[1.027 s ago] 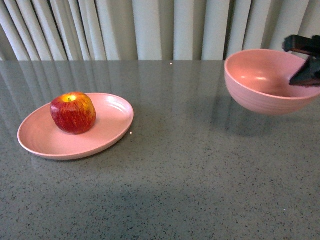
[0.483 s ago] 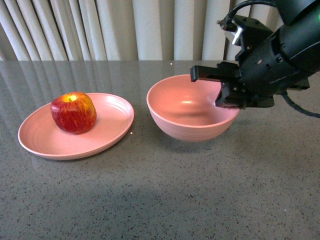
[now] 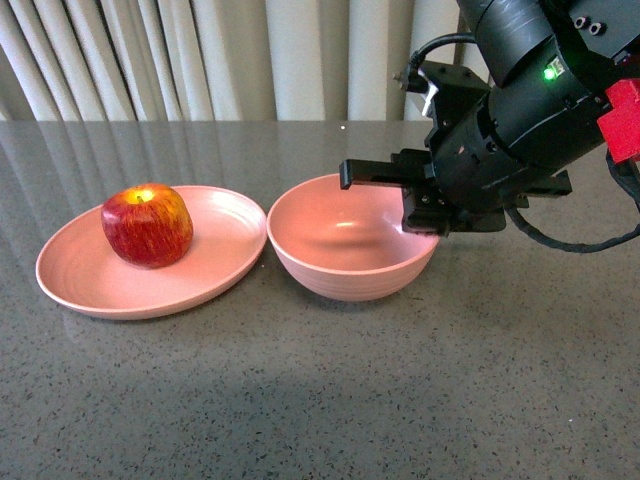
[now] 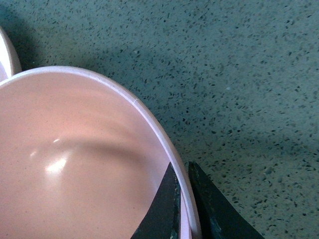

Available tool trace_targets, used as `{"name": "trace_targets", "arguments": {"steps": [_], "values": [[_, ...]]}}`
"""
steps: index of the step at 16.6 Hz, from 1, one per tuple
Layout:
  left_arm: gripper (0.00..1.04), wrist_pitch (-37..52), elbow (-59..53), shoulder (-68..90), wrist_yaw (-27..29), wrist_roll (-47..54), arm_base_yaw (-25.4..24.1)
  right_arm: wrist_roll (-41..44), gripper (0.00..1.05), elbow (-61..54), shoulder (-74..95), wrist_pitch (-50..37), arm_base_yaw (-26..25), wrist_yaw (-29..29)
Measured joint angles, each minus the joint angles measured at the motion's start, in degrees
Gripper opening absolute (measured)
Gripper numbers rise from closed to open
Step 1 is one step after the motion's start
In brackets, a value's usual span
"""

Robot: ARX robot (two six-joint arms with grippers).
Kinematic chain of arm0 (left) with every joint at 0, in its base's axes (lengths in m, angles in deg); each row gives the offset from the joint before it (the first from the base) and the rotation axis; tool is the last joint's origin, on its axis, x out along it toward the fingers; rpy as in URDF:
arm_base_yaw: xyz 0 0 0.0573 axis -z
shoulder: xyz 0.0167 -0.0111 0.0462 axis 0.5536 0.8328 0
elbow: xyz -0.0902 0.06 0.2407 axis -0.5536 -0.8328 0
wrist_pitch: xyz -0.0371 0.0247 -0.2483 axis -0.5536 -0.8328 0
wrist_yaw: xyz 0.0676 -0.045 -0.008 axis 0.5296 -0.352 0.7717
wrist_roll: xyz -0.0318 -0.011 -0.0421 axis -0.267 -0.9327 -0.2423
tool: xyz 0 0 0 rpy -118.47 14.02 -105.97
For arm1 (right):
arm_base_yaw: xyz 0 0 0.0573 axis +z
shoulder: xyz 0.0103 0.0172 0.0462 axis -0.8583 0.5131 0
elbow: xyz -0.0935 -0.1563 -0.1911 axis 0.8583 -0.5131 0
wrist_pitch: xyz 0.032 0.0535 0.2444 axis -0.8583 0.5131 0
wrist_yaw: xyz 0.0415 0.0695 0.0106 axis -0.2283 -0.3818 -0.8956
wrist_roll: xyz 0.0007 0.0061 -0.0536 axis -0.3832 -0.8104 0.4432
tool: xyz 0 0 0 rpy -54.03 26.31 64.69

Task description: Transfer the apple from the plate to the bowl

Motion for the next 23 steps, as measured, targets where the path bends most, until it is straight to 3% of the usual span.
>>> {"name": "trace_targets", "arguments": {"steps": [10, 20, 23], "values": [[0.98, 0.0, 0.0, 0.0, 0.0, 0.0, 0.0, -1.5, 0.03, 2.6, 3.4, 1.3, 0.9, 0.3], [0.98, 0.0, 0.0, 0.0, 0.0, 0.0, 0.0, -1.6, 1.0, 1.2, -1.0, 1.0, 0.2, -0.7], [0.98, 0.0, 0.0, 0.0, 0.0, 0.0, 0.0, -2.0, 0.98, -2.8, -8.4, -1.7, -2.2, -3.3]]}}
